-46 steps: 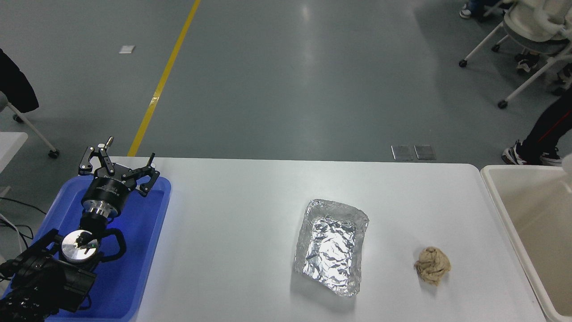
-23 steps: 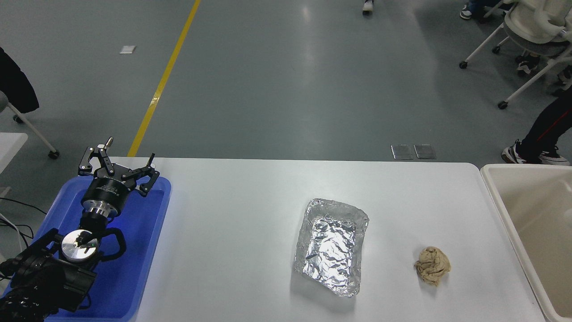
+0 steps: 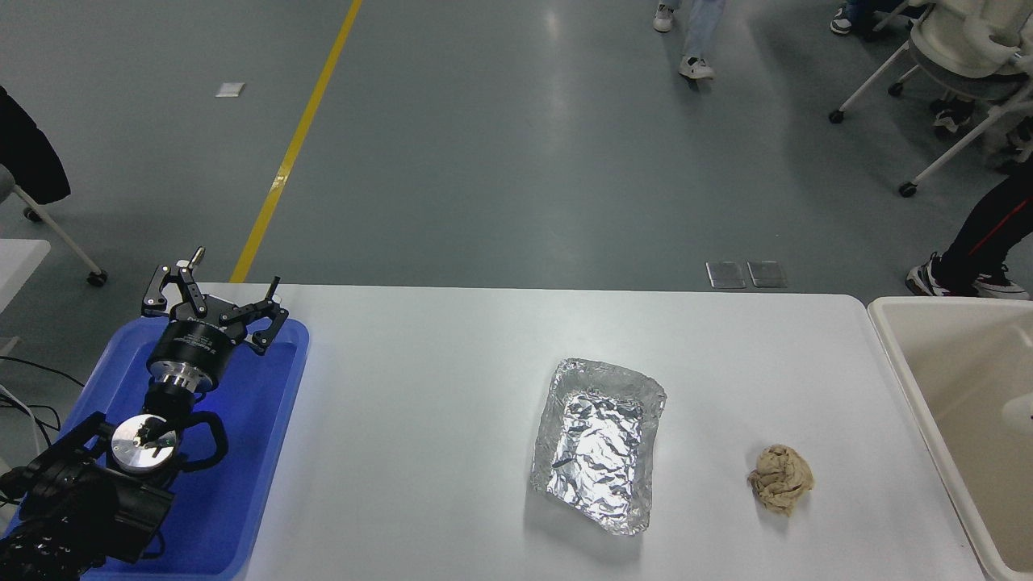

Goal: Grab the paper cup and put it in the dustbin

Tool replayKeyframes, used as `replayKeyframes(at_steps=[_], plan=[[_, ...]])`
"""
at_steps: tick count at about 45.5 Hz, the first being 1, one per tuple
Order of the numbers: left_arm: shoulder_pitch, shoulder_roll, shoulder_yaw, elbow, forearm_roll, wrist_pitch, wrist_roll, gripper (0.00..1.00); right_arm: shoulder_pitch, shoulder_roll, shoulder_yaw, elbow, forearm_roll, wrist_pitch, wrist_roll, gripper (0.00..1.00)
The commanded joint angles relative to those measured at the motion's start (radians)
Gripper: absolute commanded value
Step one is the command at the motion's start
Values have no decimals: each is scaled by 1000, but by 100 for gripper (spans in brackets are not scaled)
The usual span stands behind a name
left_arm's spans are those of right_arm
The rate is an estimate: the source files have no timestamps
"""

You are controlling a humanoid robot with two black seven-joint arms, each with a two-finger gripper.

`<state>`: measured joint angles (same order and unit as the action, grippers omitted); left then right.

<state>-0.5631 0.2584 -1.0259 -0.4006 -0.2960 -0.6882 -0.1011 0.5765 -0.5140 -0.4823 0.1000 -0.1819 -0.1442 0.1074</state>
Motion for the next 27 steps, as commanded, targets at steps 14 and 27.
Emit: replayKeyframes(at_steps=[14,27], plan=[[0,-1,0,0,-2,-1,0,100,169,14,-10,20,-1,14,1,100],[0,1,0,0,0,-1,0,100,434,83,-16,171,-18,18,1,100]])
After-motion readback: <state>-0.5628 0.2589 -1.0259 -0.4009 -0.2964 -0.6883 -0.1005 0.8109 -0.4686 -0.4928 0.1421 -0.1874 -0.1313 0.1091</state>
